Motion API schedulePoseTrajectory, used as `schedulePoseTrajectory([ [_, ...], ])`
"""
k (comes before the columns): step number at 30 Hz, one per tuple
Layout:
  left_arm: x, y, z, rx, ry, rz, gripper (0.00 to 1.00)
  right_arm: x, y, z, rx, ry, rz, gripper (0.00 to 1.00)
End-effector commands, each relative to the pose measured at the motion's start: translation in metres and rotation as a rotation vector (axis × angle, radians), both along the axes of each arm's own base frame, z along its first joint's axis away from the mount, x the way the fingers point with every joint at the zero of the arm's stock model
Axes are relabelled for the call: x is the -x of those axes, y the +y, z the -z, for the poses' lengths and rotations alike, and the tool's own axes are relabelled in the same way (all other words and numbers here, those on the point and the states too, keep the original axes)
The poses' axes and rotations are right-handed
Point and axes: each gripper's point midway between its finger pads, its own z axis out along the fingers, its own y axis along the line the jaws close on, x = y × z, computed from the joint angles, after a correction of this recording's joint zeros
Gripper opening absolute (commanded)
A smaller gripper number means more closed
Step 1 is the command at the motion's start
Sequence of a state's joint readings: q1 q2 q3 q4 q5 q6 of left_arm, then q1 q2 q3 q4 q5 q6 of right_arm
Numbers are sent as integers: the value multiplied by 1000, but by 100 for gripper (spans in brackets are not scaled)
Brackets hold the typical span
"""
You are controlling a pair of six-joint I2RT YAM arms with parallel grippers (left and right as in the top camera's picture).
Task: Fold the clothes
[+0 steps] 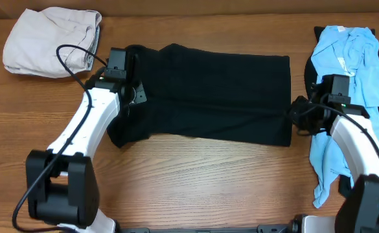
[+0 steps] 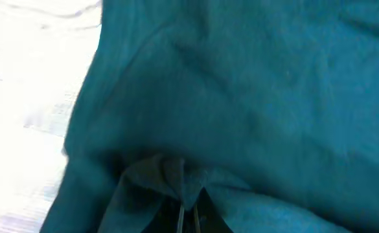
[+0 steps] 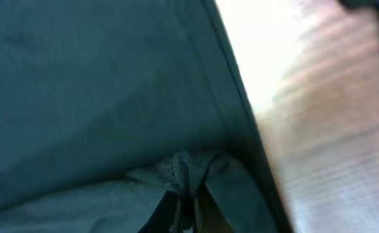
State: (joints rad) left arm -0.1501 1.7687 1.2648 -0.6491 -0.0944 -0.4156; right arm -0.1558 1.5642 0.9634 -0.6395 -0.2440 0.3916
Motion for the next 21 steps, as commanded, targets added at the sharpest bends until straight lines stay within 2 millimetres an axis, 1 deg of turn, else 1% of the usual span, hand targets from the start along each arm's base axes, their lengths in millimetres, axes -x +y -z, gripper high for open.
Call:
schedulePoseTrajectory([
  [1,-8,4,20,-25,12,-2,4,-14,5,10,22,-23,-27,6],
  [2,-12,3,26,-25,12,-2,4,-19,8,14,23,-31,-37,9],
  [4,-14,3,35,-27,19,-2,6,-23,13,18,24,-37,-51,10],
  [6,-15,3,41,-27,28,-2,13,-25,16,24,22,-30,-59,13],
  [7,-15,3,44,-28,34,-2,21,-25,17,27,22,-24,-61,16],
  [8,-15,3,45,-29,36,-2,33,-24,17,32,20,-12,-60,20],
  [9,-15,3,47,-29,37,-1,55,-23,15,38,27,4,-57,29],
  [10,-16,3,46,-29,34,-1,69,-23,14,41,34,13,-54,37],
  [11,-16,3,46,-28,31,-1,85,-22,12,44,46,21,-49,45],
  [12,-17,3,46,-28,26,-1,97,-22,10,46,55,24,-45,52],
  [13,-19,3,45,-28,22,-3,100,-23,8,47,63,22,-43,62],
  [14,-20,4,44,-27,16,-4,100,-25,8,46,64,17,-43,76],
  [15,-21,4,43,-27,12,-3,100,-27,8,44,63,3,-43,82],
  [16,-24,4,40,-32,3,9,100,-31,9,41,61,-11,-44,86],
  [17,-27,5,36,-35,-4,15,100,-34,9,36,58,-24,-46,87],
  [19,-32,9,18,-40,-6,17,100,-44,15,13,35,-82,-82,91],
  [20,-35,13,-1,-42,7,8,100,-51,17,-10,30,-125,-87,92],
  [21,-35,16,-13,-44,19,5,100,-53,17,-23,33,-144,-87,93],
])
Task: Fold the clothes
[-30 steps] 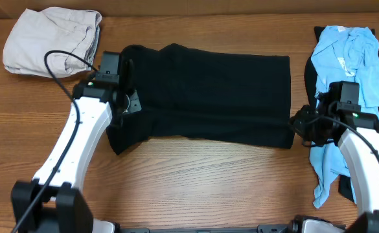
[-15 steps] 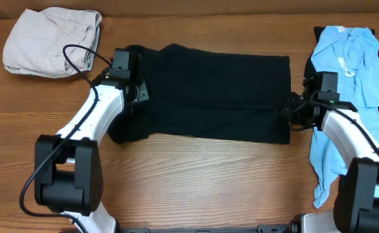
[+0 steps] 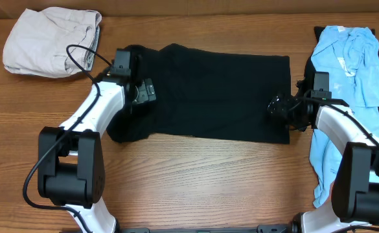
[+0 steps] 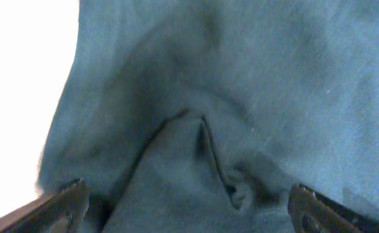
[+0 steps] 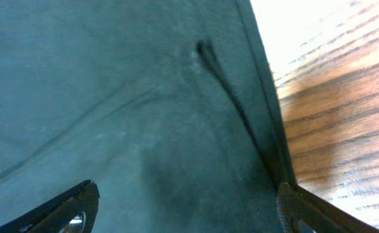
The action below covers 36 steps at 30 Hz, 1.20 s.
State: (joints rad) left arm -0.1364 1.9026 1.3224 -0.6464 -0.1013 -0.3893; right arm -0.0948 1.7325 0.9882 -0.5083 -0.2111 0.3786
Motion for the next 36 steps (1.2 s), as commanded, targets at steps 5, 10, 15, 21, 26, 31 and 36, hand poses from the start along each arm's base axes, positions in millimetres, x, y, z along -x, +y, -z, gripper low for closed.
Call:
schedulePoseTrajectory([
  [5,-9,18,-108,-32,17,3,100,-19,4,-121,14,-205,-58,94],
  [10,21,30,-154,-29,71,-40,100,10,7,-147,35,-189,-101,94],
  [15,41,63,-171,-16,20,-99,100,36,9,-141,33,-101,-120,94],
  [21,30,58,-121,228,-9,66,100,42,9,-138,28,-75,-121,94],
  [26,25,54,-71,273,-33,81,99,42,9,-139,28,-76,-120,94],
  [31,51,42,-31,286,58,90,80,42,9,-139,29,-76,-121,94],
  [36,83,42,-11,284,175,77,63,41,9,-139,29,-78,-121,94],
])
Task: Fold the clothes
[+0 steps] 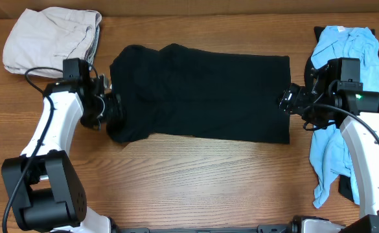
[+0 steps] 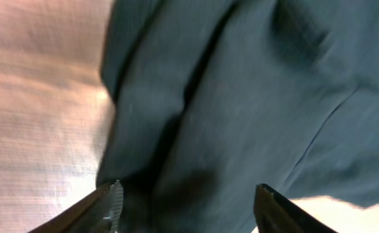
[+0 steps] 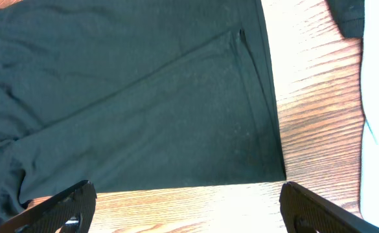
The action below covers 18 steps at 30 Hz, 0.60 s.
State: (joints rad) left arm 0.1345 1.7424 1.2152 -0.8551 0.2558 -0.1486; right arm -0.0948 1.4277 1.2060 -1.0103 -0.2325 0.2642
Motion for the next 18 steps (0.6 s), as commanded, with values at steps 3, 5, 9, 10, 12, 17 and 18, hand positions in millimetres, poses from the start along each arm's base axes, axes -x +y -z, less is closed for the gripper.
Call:
schedulePoseTrajectory([
  [3,18,-2,12,-23,42,81,59,-3,1,-9,1,-31,-10,94],
  [5,20,-2,18,-41,39,108,57,-3,1,-9,1,-31,-10,94],
  [9,23,-2,27,-42,38,111,54,-3,1,-9,1,-31,-10,94],
  [10,22,-2,27,-43,34,111,52,-3,1,-9,1,-32,-10,94],
  [12,19,-1,27,-44,23,110,48,-3,1,-9,1,-33,-10,94],
  [17,15,-1,26,-47,7,110,39,-4,1,-9,1,-36,-10,95],
  [18,15,-1,26,-47,7,110,37,-4,1,-9,1,-35,-10,94],
])
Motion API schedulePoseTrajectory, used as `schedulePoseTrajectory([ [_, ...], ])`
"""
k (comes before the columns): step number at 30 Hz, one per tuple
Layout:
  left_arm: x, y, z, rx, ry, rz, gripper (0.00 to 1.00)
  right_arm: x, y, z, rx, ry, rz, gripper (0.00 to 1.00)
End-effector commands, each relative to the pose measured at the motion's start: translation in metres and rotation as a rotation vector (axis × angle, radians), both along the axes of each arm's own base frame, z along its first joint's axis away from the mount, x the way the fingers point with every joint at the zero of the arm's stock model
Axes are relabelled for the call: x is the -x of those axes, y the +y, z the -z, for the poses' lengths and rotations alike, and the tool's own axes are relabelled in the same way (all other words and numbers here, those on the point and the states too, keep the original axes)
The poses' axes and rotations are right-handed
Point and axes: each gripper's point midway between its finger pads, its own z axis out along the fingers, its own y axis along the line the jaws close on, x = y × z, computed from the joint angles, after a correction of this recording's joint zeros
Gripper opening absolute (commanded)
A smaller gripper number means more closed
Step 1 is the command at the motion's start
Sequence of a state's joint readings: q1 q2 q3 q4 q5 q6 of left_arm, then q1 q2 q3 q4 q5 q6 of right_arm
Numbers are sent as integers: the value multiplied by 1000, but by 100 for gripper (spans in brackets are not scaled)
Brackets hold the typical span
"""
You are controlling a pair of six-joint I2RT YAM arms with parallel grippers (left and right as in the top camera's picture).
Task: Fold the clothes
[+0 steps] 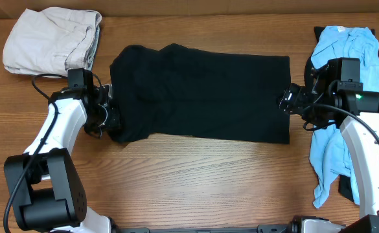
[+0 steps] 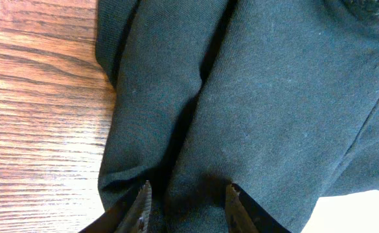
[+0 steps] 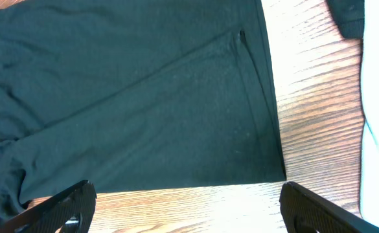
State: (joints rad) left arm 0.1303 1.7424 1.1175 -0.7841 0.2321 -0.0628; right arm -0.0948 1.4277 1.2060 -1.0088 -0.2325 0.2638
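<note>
A black garment (image 1: 202, 94) lies spread flat across the middle of the table. My left gripper (image 1: 106, 115) is down at its bunched near-left corner. In the left wrist view the left gripper (image 2: 188, 210) is open, its fingers (image 2: 140, 207) standing on either side of a fold of the black cloth (image 2: 254, 97). My right gripper (image 1: 293, 103) hovers at the garment's right edge. In the right wrist view the right gripper (image 3: 186, 194) is wide open and holds nothing, with the garment's near-right corner (image 3: 267, 162) below and ahead of it.
A folded beige garment (image 1: 52, 40) sits at the back left. A crumpled light blue shirt (image 1: 348, 84) lies along the right side, partly over something dark. Bare wooden table (image 1: 195, 181) stretches along the front.
My left gripper has shifted slightly right onto the garment's near-left corner, and its fingers have narrowed around a fold. The right arm and the garment have not moved.
Both grippers were first shut on pinches of the black cloth at its left and right sides. Then both stood open over the garment. Later they sat open at its outer edges, and now the left one straddles the near-left corner.
</note>
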Motion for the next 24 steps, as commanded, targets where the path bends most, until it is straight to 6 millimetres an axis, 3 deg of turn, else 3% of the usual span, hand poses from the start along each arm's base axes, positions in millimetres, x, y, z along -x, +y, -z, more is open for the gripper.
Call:
schedulePoseTrajectory([
  [1,1,-2,1,-10,-3,28,35,-3,1,-9,1,-34,-9,94],
  [6,2,-2,2,-5,-1,24,21,-3,1,-9,1,-34,-9,94],
  [15,12,-10,13,-3,23,42,16,-3,1,-9,1,-34,-9,94],
  [19,5,-11,12,-3,-3,28,4,-3,1,-9,1,-34,-9,94],
  [24,-7,-9,6,1,-39,-10,4,-3,1,-9,1,-34,-9,94],
])
